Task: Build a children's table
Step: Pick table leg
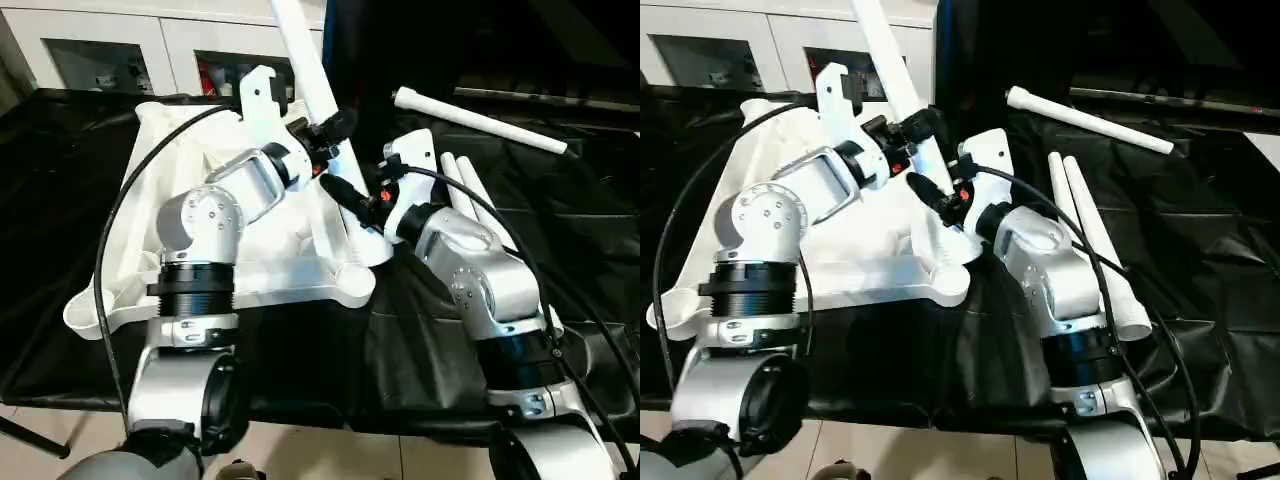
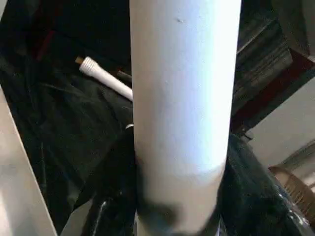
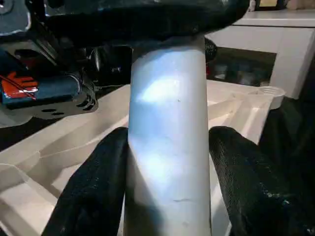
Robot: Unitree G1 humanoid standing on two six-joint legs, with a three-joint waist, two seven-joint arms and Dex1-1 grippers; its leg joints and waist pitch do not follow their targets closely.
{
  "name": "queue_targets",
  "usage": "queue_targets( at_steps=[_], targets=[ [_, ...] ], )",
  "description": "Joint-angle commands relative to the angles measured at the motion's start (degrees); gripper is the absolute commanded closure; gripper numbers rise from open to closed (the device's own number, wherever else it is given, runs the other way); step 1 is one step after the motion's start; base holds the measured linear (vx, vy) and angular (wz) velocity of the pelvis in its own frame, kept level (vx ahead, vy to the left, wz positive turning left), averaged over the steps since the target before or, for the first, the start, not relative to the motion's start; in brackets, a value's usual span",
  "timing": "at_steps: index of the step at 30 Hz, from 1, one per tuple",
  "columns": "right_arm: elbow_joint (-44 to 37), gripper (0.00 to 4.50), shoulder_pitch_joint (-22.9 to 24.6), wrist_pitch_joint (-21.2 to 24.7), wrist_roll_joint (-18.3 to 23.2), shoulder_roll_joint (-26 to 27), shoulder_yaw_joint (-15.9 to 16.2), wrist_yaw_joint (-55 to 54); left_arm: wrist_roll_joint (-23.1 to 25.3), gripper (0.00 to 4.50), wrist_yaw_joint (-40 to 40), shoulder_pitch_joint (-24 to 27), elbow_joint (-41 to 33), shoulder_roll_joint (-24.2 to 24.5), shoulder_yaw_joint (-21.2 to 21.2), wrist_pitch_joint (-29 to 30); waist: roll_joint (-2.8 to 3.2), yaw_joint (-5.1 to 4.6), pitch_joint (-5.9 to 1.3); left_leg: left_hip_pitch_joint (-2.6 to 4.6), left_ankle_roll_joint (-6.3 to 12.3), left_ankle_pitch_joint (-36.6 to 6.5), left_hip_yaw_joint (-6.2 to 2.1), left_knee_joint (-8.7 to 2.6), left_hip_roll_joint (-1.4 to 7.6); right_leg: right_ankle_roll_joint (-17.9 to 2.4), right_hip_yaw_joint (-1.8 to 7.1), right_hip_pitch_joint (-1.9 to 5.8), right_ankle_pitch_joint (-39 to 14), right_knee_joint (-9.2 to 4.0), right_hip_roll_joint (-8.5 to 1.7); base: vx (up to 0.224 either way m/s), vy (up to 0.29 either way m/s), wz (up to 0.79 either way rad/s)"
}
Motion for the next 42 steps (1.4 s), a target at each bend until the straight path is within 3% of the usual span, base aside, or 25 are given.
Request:
queue_targets(
  at_steps=[1,3,5,6,9,15,23,34,39,41,42],
  targets=[
    [0.12,1.49,-1.14,0.03,1.06,-0.49,-1.54,0.52,0.14,2.64,-0.89,-0.55,0.08,0.58,-1.08,-0.14,0.32,0.01,-4.39,0.61,1.15,-4.69,-0.47,-3.27,1.51,-10.76,2.94,3.92,0.13,-3.72,-4.22,0.000,0.000,0.00],
    [-0.46,1.33,-1.90,3.13,4.63,-2.20,-3.35,4.38,1.12,2.64,-5.09,-0.96,1.25,2.88,-3.07,-1.53,0.25,0.10,-4.41,0.68,1.69,-4.84,-0.43,-3.28,1.34,-10.61,2.94,4.02,-0.24,-3.78,-4.14,0.000,0.000,0.00],
    [-0.51,1.18,-1.94,3.38,4.89,-2.32,-3.47,4.65,1.17,2.64,-5.39,-0.98,1.30,3.02,-3.20,-1.61,0.30,0.15,-4.39,0.60,1.68,-4.32,-0.45,-3.23,1.50,-10.67,3.00,4.00,0.59,-3.64,-4.22,0.000,0.000,0.00],
    [-1.17,1.12,-2.38,7.55,7.89,-4.57,-4.15,8.66,1.31,2.65,-9.28,-1.13,1.27,4.76,-4.96,-1.52,0.06,0.16,-4.42,0.63,1.97,-3.89,-0.42,-3.23,1.38,-11.00,2.92,4.12,1.09,-3.59,-4.12,0.000,0.000,0.00],
    [-1.43,1.08,-3.21,17.59,14.79,-10.39,-4.41,18.22,0.50,2.65,-18.81,-0.92,-0.54,8.48,-9.59,-0.02,0.26,0.60,-4.43,0.73,2.86,-3.47,-0.38,-3.12,1.53,-11.62,3.00,4.10,1.88,-3.48,-4.15,0.000,0.000,0.00],
    [-0.48,1.08,-3.17,23.54,18.58,-15.47,-2.66,27.39,-4.12,2.65,-27.72,-1.19,-4.26,10.68,-11.15,1.94,0.12,0.75,-4.50,0.47,1.97,-3.89,-0.32,-2.96,1.49,-13.63,2.83,4.36,1.66,-3.37,-4.44,0.000,0.000,0.00],
    [-0.63,1.08,-2.88,26.17,20.23,-15.57,-1.17,29.17,-7.47,2.65,-30.75,-2.11,-4.95,9.87,-9.95,2.94,-0.03,0.74,-4.42,0.51,1.23,-4.90,-0.27,-2.95,1.47,-12.61,2.82,4.18,-3.03,-3.79,-4.44,0.000,0.000,0.00],
    [1.16,2.24,-3.30,24.57,19.20,-13.79,-1.73,26.83,-8.04,2.65,-31.02,-1.61,-4.74,10.76,-9.98,3.07,0.09,1.00,-4.52,0.53,0.54,-4.40,-0.35,-3.02,1.53,-11.79,2.77,4.03,-2.31,-3.65,-4.35,0.000,0.000,0.00],
    [1.39,2.40,-3.19,22.62,17.87,-12.73,-1.77,24.93,-7.37,2.65,-31.19,-1.34,-4.94,10.81,-10.29,2.72,0.23,1.15,-4.50,0.60,0.31,-4.74,-0.35,-3.04,1.54,-11.60,2.78,3.96,-2.89,-3.70,-4.34,0.000,0.000,0.00],
    [1.46,2.43,-3.19,21.64,17.21,-12.19,-1.88,23.75,-6.63,1.95,-30.48,-1.06,-5.08,10.91,-10.68,2.55,0.24,1.13,-4.50,0.58,0.04,-4.98,-0.37,-3.08,1.55,-11.46,2.77,3.91,-3.11,-3.68,-4.35,0.000,0.000,0.00],
    [1.51,2.44,-3.16,20.69,16.54,-11.64,-1.93,22.52,-5.87,1.95,-29.20,-0.92,-4.93,10.83,-10.81,2.49,0.32,1.12,-4.52,0.60,-0.18,-4.99,-0.39,-3.09,1.60,-11.40,2.79,3.87,-2.88,-3.68,-4.35,0.000,0.000,0.00]
  ],
)
